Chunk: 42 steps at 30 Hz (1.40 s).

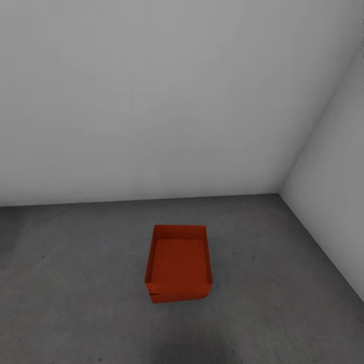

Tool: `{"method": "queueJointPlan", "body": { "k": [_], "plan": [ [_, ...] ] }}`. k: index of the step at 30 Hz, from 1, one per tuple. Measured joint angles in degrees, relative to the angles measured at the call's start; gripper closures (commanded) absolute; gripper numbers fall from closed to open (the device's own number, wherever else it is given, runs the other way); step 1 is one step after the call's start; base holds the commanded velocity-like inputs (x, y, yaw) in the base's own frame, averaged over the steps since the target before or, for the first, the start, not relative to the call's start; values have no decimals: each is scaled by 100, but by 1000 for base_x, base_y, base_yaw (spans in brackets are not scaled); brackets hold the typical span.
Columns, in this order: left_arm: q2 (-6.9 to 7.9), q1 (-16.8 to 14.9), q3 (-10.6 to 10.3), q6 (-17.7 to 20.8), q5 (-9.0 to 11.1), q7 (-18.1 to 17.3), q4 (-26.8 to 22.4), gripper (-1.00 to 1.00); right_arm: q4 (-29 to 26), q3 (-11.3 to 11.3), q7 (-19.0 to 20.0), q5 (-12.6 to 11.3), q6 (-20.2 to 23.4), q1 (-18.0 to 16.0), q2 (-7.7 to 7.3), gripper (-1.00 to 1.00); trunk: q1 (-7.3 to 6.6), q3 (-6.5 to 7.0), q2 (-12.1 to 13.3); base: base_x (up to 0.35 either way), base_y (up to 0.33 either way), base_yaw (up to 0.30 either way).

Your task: Move the two storage containers from the living room to the garage. In the garage, place one container on the floor and stack the other container on top of it (either order is fine).

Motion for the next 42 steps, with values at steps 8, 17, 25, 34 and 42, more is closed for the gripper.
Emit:
{"method": "queueJointPlan", "body": {
  "k": [8, 17, 25, 34, 42],
  "plan": [
    [-1, 1, 0, -7, 0, 0, -4, -100, 0, 1, -2, 0, 0, 19, -5, -100, 0, 72, 0, 0, 0, 0],
    [-3, 1, 0, -3, 0, 0, -6, -100, 0, 1, -1, 0, 0, 21, 5, -100, 0, 153, 0, 0, 0, 0],
    [-4, 1, 0, -5, 0, 0, -7, -100, 0, 1, -1, 2, 0, 21, 6, -100, 0, 225, 0, 0, 0, 0],
    [-4, 1, 0, -7, 0, 0, -7, -100, 0, 2, 0, 7, 0, 21, 11, -100, 0, 305, 0, 0, 0, 0],
    [17, 1, 0, -7, 8, 0, -6, -100, 0, 1, 3, 8, 0, 21, 13, -100, 0, 377, 0, 0, 0, 0]
  ]
}}
